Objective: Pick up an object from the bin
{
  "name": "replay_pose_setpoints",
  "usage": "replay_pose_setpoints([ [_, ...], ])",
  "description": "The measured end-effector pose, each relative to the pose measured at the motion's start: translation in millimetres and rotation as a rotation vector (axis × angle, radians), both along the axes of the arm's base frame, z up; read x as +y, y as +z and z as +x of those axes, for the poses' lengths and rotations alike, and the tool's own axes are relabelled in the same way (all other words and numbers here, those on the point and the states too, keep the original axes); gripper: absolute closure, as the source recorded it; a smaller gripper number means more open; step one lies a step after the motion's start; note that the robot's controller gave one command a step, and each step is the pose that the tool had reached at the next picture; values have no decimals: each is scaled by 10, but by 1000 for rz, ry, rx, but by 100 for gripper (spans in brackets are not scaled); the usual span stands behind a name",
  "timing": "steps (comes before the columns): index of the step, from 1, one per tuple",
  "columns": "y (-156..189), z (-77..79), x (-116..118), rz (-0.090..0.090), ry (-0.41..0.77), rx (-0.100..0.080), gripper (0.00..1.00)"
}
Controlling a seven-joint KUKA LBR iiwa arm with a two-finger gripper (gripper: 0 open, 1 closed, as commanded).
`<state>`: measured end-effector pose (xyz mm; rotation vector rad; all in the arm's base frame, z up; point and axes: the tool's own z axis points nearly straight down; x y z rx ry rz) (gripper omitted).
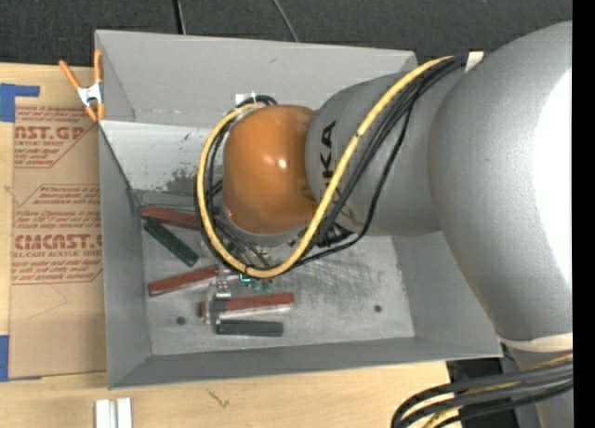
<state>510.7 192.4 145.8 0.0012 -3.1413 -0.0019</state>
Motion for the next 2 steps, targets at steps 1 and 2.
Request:
replay_pose_setpoints([
  [1,-691,358,-95,5,-64,-12,100],
  [2,-691,358,-95,5,-64,-12,100],
])
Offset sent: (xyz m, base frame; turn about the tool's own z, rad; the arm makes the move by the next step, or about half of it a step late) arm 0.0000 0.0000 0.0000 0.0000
